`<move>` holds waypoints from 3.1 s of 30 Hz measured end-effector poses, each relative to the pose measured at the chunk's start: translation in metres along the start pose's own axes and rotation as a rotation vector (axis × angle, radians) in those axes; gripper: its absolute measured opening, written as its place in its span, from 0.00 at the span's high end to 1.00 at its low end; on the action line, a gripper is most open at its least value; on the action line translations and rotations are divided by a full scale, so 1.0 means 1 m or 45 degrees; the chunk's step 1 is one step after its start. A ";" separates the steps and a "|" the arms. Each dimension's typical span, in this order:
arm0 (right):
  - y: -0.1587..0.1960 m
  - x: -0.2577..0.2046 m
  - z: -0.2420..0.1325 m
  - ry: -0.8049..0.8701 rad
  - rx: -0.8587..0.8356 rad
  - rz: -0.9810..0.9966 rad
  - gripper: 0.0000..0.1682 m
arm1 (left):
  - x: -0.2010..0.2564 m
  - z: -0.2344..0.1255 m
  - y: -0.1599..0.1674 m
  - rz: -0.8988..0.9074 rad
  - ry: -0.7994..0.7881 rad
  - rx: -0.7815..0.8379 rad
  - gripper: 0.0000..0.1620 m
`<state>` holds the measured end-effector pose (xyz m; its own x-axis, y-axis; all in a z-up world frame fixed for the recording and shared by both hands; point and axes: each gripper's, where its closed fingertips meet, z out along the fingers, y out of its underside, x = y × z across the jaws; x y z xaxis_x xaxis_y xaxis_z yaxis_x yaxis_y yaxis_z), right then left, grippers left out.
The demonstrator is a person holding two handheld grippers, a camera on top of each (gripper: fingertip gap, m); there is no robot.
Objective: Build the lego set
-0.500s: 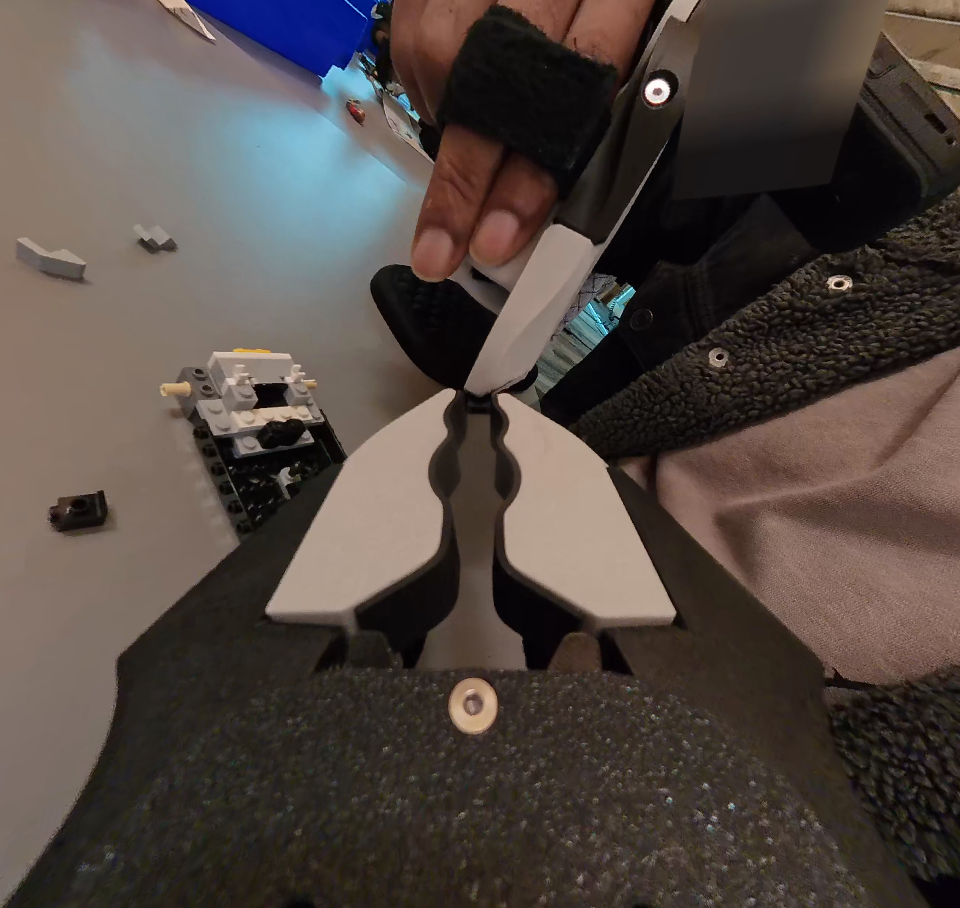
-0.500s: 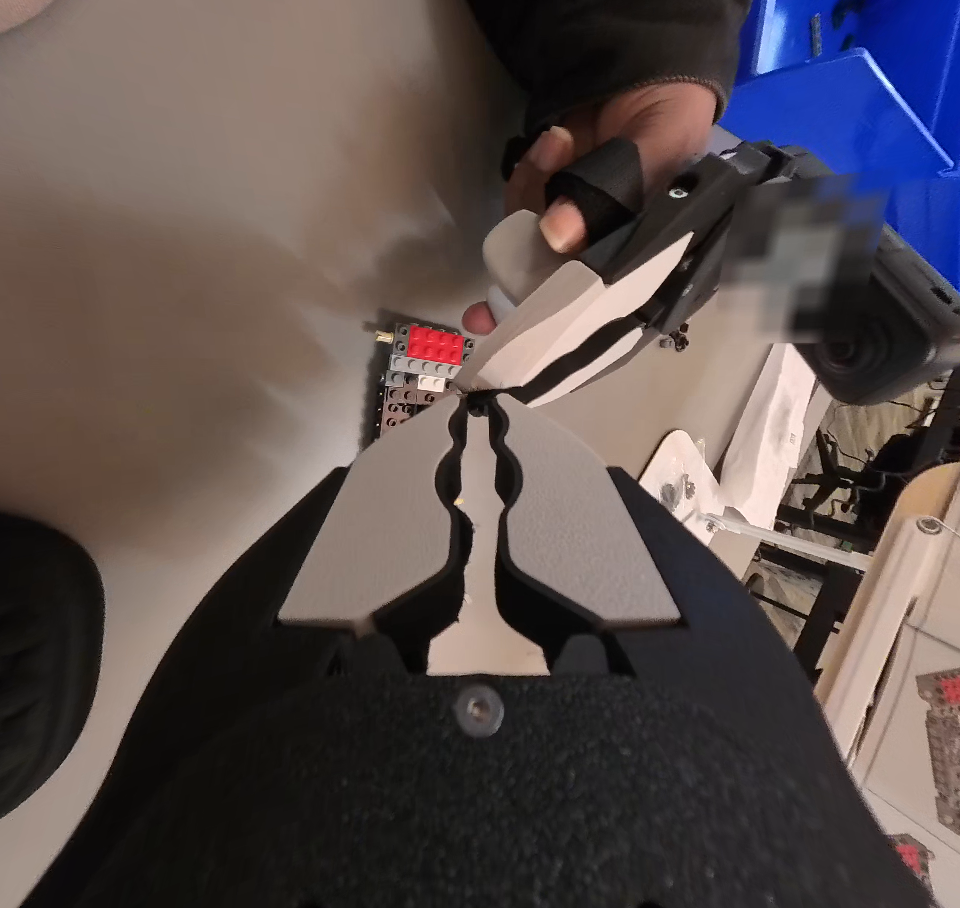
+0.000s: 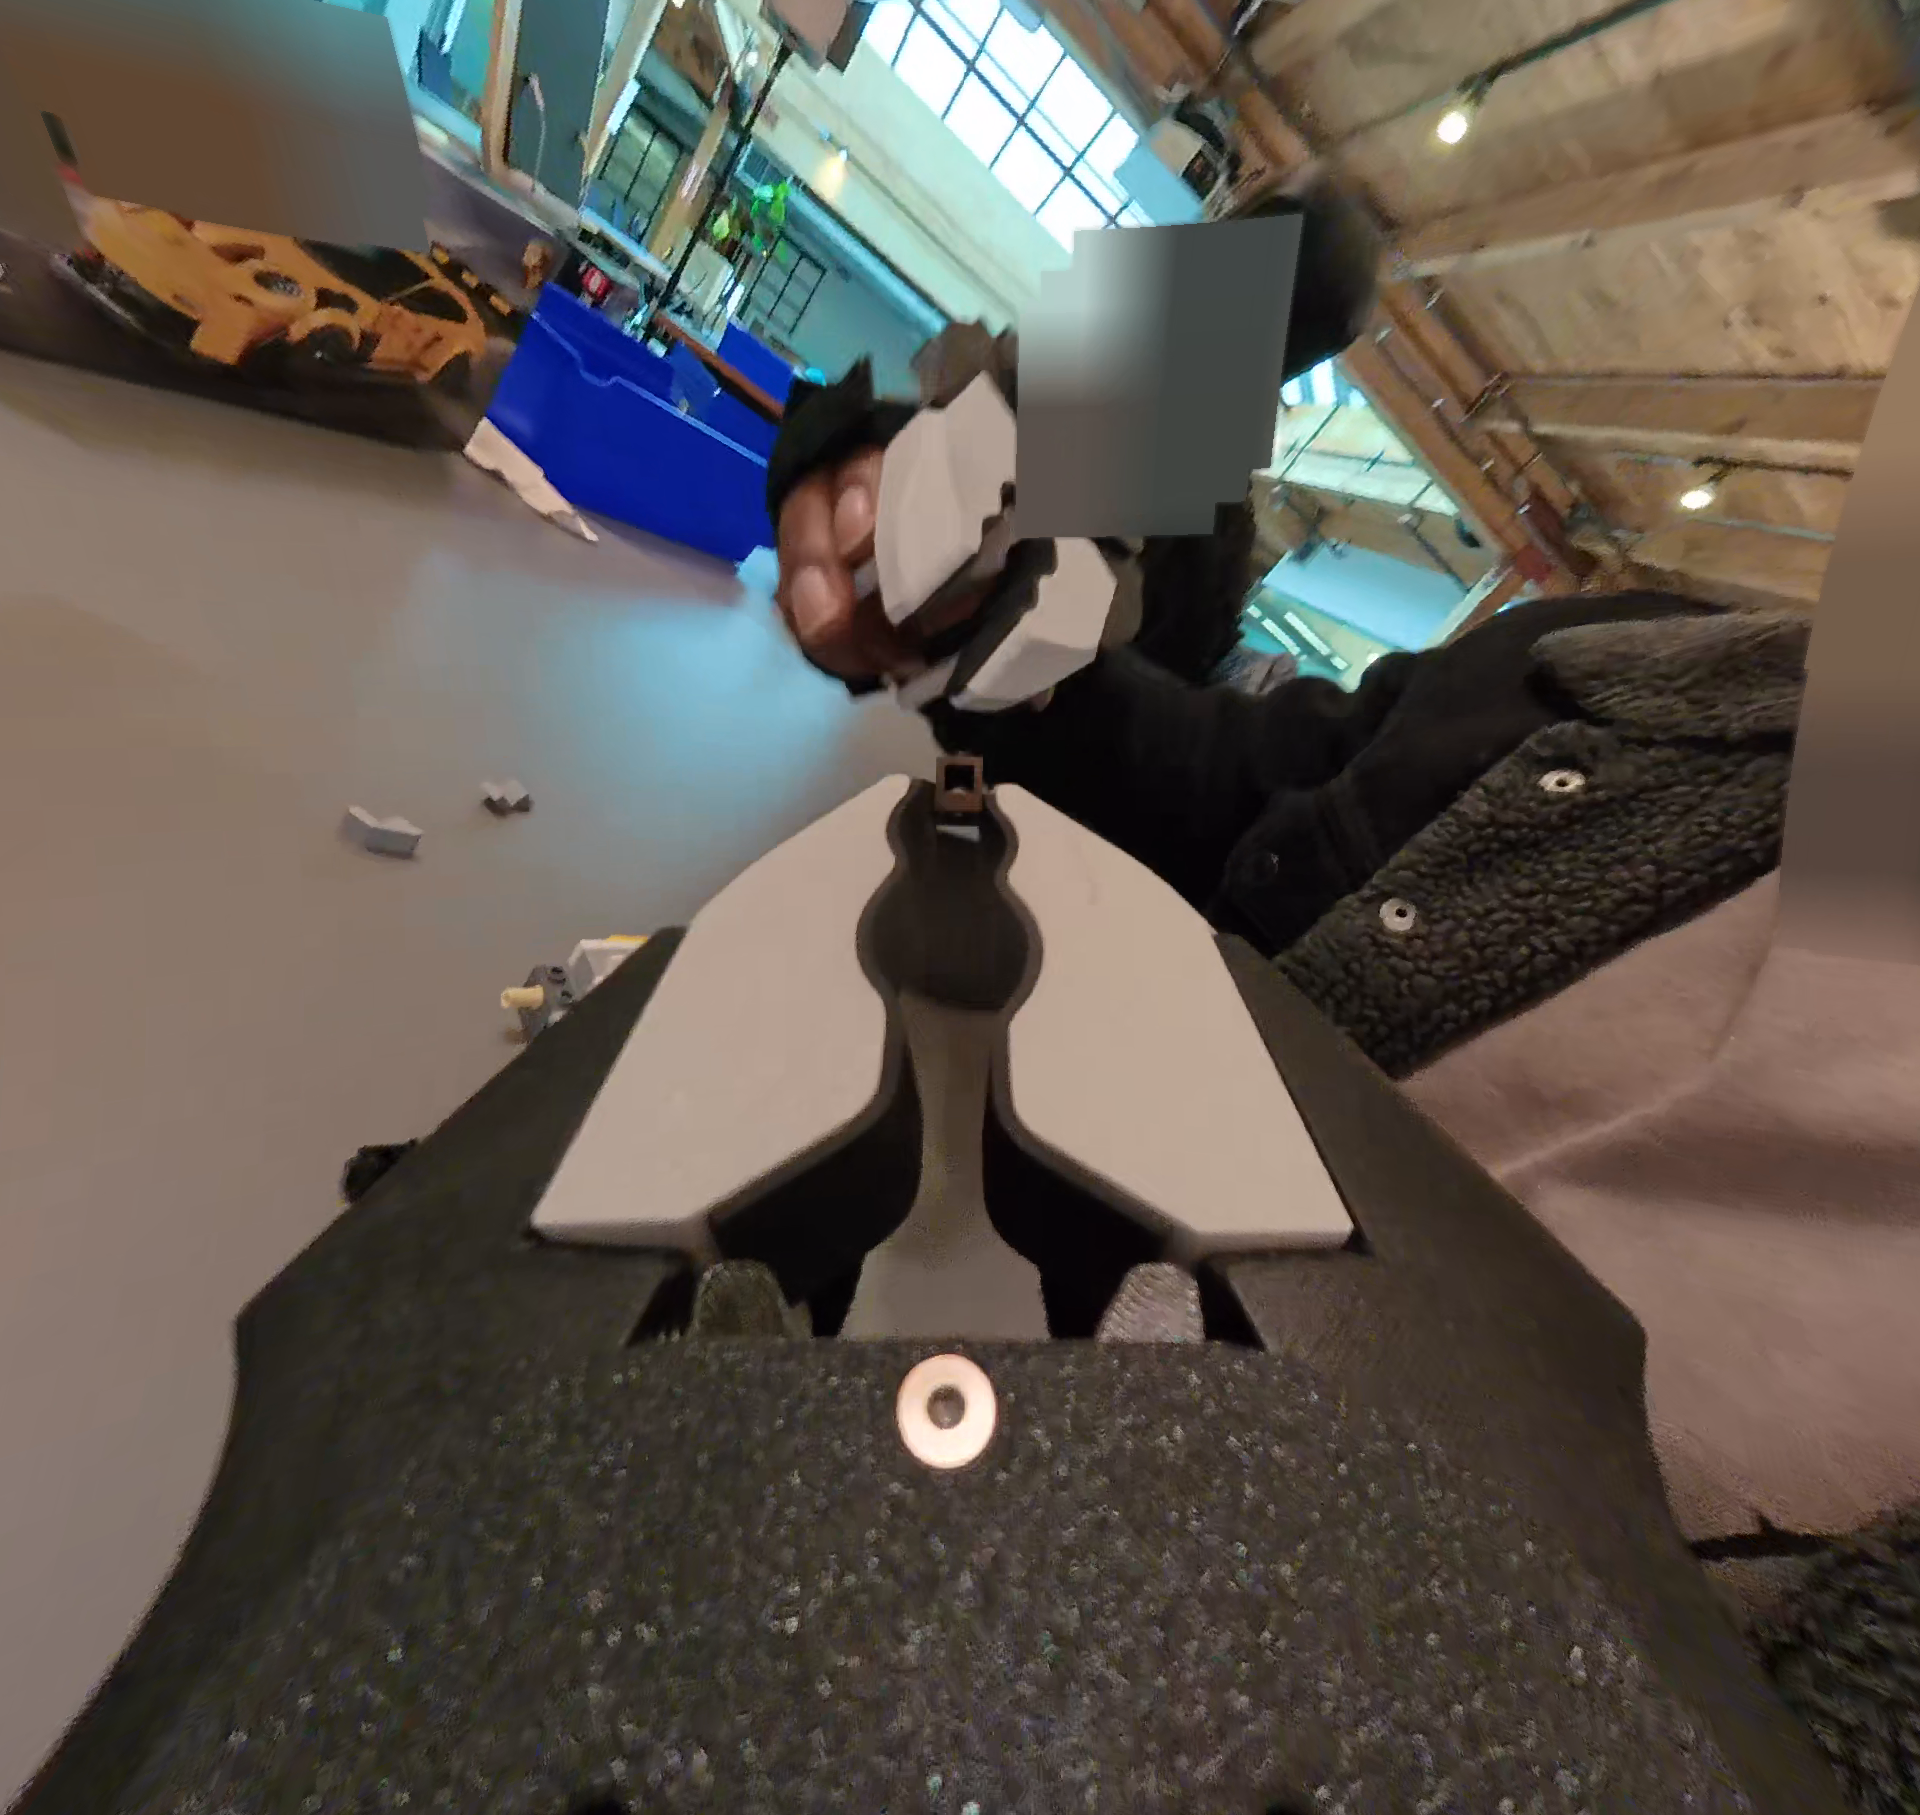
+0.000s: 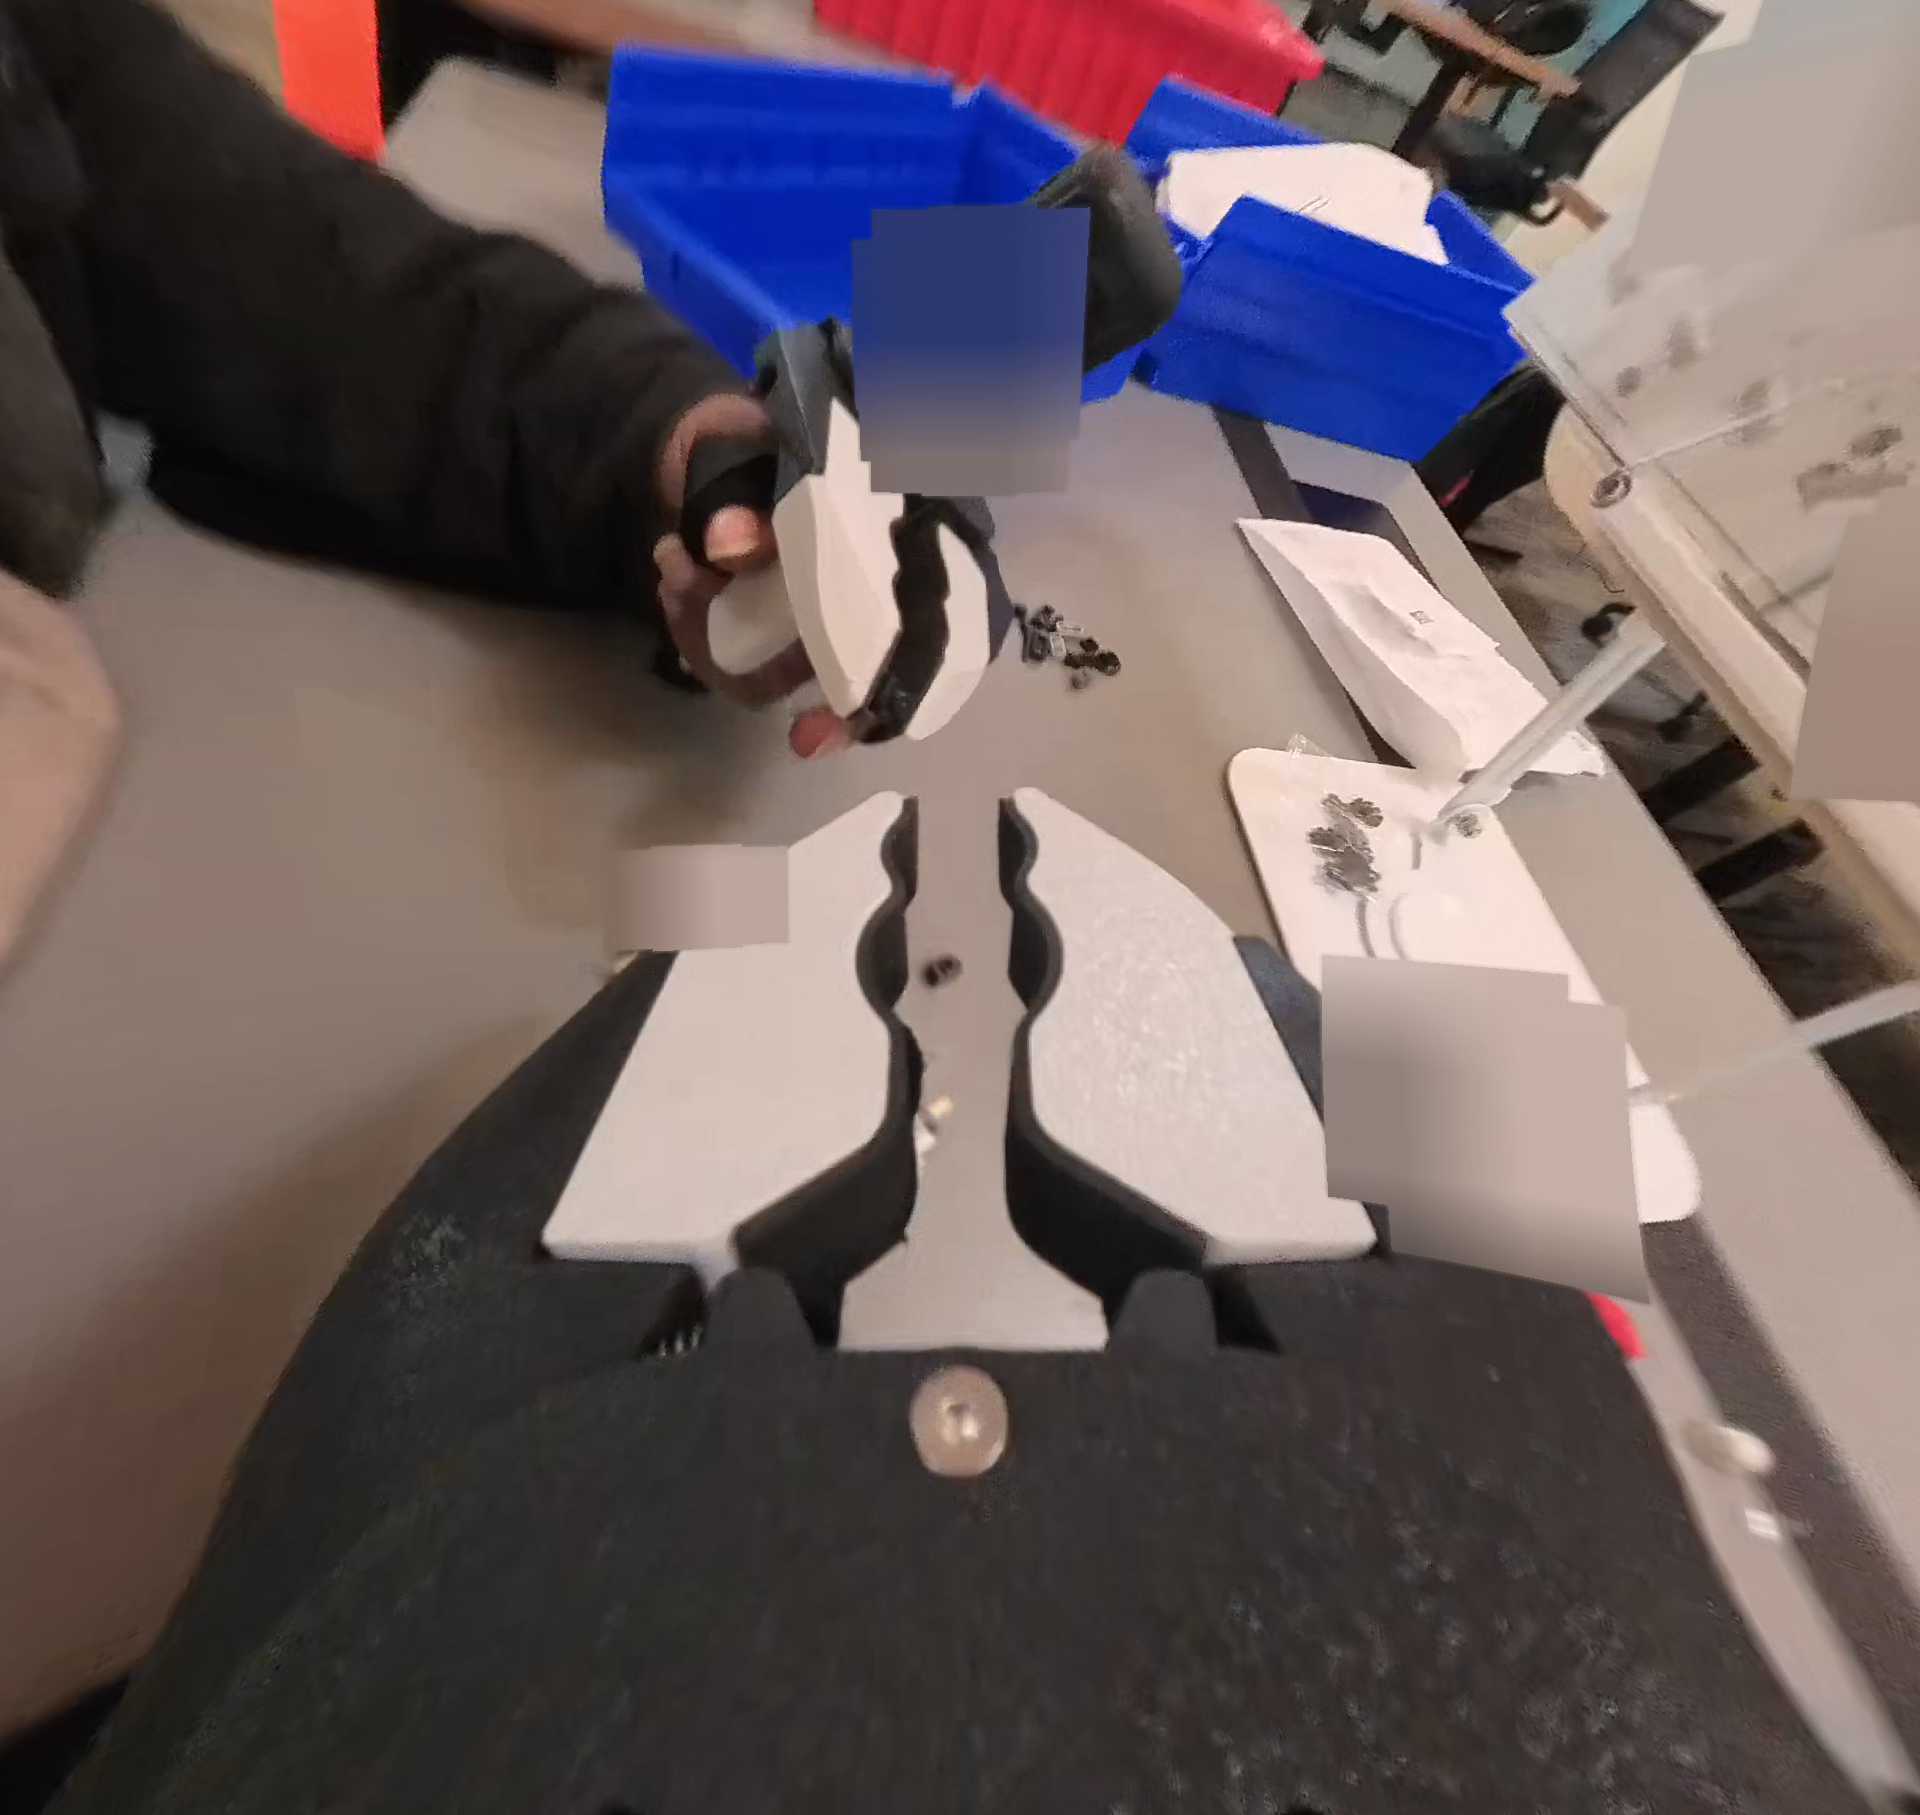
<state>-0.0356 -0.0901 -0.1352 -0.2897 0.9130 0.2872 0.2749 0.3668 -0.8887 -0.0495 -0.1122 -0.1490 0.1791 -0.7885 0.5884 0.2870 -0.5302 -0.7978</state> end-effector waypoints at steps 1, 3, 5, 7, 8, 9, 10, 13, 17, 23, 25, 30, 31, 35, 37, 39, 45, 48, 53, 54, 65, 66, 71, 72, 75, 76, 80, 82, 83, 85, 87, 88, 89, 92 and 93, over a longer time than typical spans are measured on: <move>-0.002 -0.003 0.002 0.003 0.049 0.060 0.92 | 0.002 0.000 -0.002 -0.010 0.022 0.023 0.95; -0.006 -0.009 0.008 0.014 0.130 0.153 0.91 | 0.006 -0.001 -0.007 -0.029 0.061 0.071 0.95; -0.011 -0.014 0.015 0.032 0.184 0.193 0.90 | 0.013 -0.003 -0.015 -0.058 0.130 0.136 0.95; -0.021 -0.018 0.021 0.027 0.262 0.228 0.90 | 0.021 -0.006 -0.022 -0.082 0.202 0.193 0.95; -0.027 -0.019 0.022 0.015 0.303 0.264 0.91 | 0.023 -0.007 -0.023 -0.084 0.222 0.203 0.95; -0.032 -0.018 0.023 -0.003 0.338 0.302 0.91 | 0.024 -0.007 -0.023 -0.079 0.237 0.207 0.95; -0.037 -0.017 0.023 -0.022 0.368 0.336 0.91 | 0.027 -0.007 -0.023 -0.071 0.254 0.209 0.95; -0.047 -0.014 0.021 -0.100 0.410 0.412 0.92 | 0.034 -0.006 -0.023 -0.038 0.288 0.201 0.95; -0.051 -0.021 0.024 -0.237 0.381 0.462 0.92 | 0.040 -0.004 -0.021 -0.005 0.310 0.180 0.95; -0.046 -0.028 0.021 -0.460 0.290 0.619 0.96 | 0.040 0.001 -0.013 0.127 0.235 0.115 0.95; -0.043 -0.028 0.020 -0.488 0.248 0.666 0.96 | 0.036 0.003 -0.012 0.204 0.163 0.085 0.95; -0.036 -0.025 0.020 -0.415 0.173 0.650 0.96 | 0.028 0.007 -0.010 0.391 -0.013 0.026 0.95; -0.035 -0.024 0.021 -0.395 0.161 0.644 0.96 | 0.026 0.007 -0.010 0.424 -0.046 0.020 0.95; -0.032 -0.027 0.019 -0.386 0.113 0.568 0.96 | 0.025 0.010 -0.006 0.544 -0.121 -0.028 0.95; -0.027 -0.028 0.018 -0.400 0.038 0.520 0.96 | 0.023 0.011 -0.004 0.559 -0.146 -0.056 0.95; -0.023 -0.029 0.018 -0.419 -0.059 0.461 0.97 | 0.022 0.012 -0.001 0.554 -0.148 -0.083 0.93; -0.012 -0.035 0.019 -0.488 -0.325 0.334 0.97 | 0.016 0.014 0.009 0.563 -0.182 -0.181 0.95; -0.014 -0.032 0.021 -0.471 -0.315 0.332 0.96 | 0.015 0.013 0.006 0.553 -0.194 -0.158 0.95; -0.034 0.020 0.014 -0.104 0.067 0.408 0.96 | 0.010 0.004 -0.013 0.477 -0.210 0.011 0.95; -0.033 0.047 0.009 0.092 0.129 0.422 0.97 | 0.007 0.002 -0.016 0.465 -0.226 0.036 0.95; -0.024 0.242 -0.039 1.345 0.306 0.461 1.00 | -0.017 -0.009 -0.023 0.427 -0.372 0.117 0.95; -0.023 0.250 -0.037 1.363 0.298 0.465 1.00 | -0.017 -0.010 -0.024 0.423 -0.374 0.120 0.95; -0.021 0.281 -0.026 1.407 0.257 0.461 1.00 | -0.017 -0.010 -0.023 0.404 -0.360 0.121 0.95; -0.020 0.285 -0.026 1.415 0.258 0.460 1.00 | -0.017 -0.010 -0.023 0.402 -0.360 0.120 0.95; -0.018 0.293 -0.025 1.419 0.247 0.454 1.00 | -0.019 -0.010 -0.022 0.393 -0.357 0.115 0.95; -0.016 0.295 -0.024 1.420 0.239 0.458 1.00 | -0.019 -0.010 -0.022 0.388 -0.354 0.113 0.95; -0.013 0.300 -0.021 1.416 0.237 0.463 1.00 | -0.020 -0.009 -0.020 0.375 -0.349 0.102 0.95; -0.012 0.300 -0.021 1.418 0.239 0.460 1.00 | -0.021 -0.010 -0.020 0.371 -0.349 0.102 0.95; -0.012 0.300 -0.023 1.423 0.239 0.456 1.00 | -0.021 -0.010 -0.020 0.372 -0.351 0.104 0.95; -0.011 0.299 -0.026 1.438 0.230 0.446 1.00 | -0.021 -0.010 -0.020 0.372 -0.351 0.107 0.95; -0.009 0.299 -0.031 1.457 0.235 0.442 1.00 | -0.021 -0.010 -0.020 0.374 -0.356 0.109 0.95; -0.008 0.299 -0.033 1.458 0.236 0.450 1.00 | -0.021 -0.010 -0.020 0.375 -0.357 0.110 0.95; -0.007 0.300 -0.034 1.458 0.235 0.454 1.00 | -0.022 -0.011 -0.020 0.374 -0.359 0.113 0.95; -0.008 0.301 -0.035 1.456 0.233 0.441 1.00 | -0.021 -0.011 -0.022 0.375 -0.358 0.121 0.95; -0.008 0.299 -0.036 1.449 0.241 0.432 1.00 | -0.020 -0.012 -0.022 0.375 -0.353 0.124 0.95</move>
<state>-0.0911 0.1863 -0.0291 0.7734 0.6269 0.0945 0.0140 0.1322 -0.9911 -0.0704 -0.0879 -0.1449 0.5098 -0.7811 0.3605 0.2710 -0.2519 -0.9290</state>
